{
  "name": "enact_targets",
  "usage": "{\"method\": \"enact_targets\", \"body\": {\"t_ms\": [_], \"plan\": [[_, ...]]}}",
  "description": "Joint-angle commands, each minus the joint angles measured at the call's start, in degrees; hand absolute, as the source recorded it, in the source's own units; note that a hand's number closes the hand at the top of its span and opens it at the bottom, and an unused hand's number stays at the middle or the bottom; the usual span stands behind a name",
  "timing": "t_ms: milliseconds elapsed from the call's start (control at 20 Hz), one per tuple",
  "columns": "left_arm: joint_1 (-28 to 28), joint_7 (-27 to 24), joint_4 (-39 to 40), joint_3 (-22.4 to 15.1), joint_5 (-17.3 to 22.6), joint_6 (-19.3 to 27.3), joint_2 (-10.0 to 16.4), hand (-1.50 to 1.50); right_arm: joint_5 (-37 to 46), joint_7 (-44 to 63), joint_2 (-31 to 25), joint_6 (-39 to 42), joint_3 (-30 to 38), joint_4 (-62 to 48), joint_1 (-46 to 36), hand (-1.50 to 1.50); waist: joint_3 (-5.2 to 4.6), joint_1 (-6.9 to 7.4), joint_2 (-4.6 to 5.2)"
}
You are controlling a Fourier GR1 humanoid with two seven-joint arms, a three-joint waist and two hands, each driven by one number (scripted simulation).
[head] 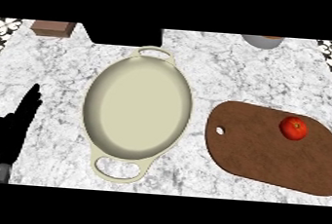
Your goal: Pick the tomato from the cutting board and place it in the pot
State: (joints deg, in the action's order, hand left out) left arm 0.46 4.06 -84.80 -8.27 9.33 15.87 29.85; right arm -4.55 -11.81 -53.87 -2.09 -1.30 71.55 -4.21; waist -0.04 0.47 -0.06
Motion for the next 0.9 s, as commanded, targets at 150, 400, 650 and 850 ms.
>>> {"method": "enact_targets", "body": {"t_ms": [150,400,650,850], "plan": [[-1.24,-0.48,0.54,-0.23,-0.95,-1.46,-0.33,0.0,6.7,17.18,-3.75,10.28,-10.23,2.46,-9.61,-1.5,-0.08,1.84,0.51],[-1.06,1.5,-1.21,0.06,-0.58,-1.68,-0.52,0.0,7.51,27.92,-2.78,21.66,-16.75,3.18,-14.55,-1.5,-0.05,1.92,0.37],[-1.01,0.71,1.02,0.59,-2.52,-1.2,-2.36,0.0,6.65,32.1,-0.4,32.76,-16.13,-1.77,-22.41,-1.5,0.01,0.58,0.24],[0.98,-0.47,1.27,2.65,-3.81,-1.88,-3.01,0.0,11.4,32.85,5.88,32.97,-15.71,-4.33,-23.78,-1.5,0.03,0.14,0.14]]}}
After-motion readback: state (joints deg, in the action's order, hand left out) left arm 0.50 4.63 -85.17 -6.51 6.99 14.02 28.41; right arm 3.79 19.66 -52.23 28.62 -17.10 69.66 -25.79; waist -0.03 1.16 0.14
